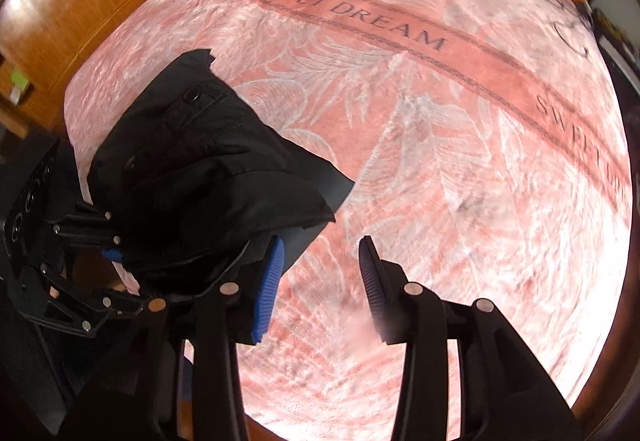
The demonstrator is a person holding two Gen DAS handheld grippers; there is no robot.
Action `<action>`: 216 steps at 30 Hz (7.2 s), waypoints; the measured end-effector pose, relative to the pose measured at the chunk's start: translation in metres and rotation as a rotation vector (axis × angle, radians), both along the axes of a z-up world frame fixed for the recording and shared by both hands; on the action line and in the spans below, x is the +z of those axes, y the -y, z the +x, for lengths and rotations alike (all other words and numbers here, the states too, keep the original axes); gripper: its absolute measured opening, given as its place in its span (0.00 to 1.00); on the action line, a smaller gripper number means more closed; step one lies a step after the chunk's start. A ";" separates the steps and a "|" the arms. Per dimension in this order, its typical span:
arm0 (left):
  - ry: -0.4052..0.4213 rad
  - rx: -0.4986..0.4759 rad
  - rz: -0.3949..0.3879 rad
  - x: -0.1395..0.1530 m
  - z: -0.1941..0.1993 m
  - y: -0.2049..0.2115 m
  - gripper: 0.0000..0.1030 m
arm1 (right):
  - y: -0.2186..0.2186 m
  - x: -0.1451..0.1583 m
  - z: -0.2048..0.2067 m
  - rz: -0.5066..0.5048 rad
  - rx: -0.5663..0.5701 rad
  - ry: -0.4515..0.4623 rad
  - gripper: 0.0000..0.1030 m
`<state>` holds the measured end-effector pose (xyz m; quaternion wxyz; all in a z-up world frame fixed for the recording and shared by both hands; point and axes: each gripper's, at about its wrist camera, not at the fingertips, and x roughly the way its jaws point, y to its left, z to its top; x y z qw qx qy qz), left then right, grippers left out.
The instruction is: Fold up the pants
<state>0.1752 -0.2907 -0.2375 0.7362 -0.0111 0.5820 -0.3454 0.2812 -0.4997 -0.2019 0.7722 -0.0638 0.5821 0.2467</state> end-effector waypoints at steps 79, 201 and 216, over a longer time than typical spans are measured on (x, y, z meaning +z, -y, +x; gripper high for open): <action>-0.378 0.375 -0.399 -0.053 0.114 -0.299 0.96 | 0.046 -0.066 -0.116 0.611 -0.752 -0.230 0.95; 0.009 0.642 0.023 -0.038 0.196 -0.356 0.96 | -0.176 -0.056 0.095 0.311 -0.379 0.057 0.67; 0.472 0.618 0.147 0.151 -0.010 -0.339 0.96 | -0.196 0.105 -0.100 0.197 -0.546 0.389 0.97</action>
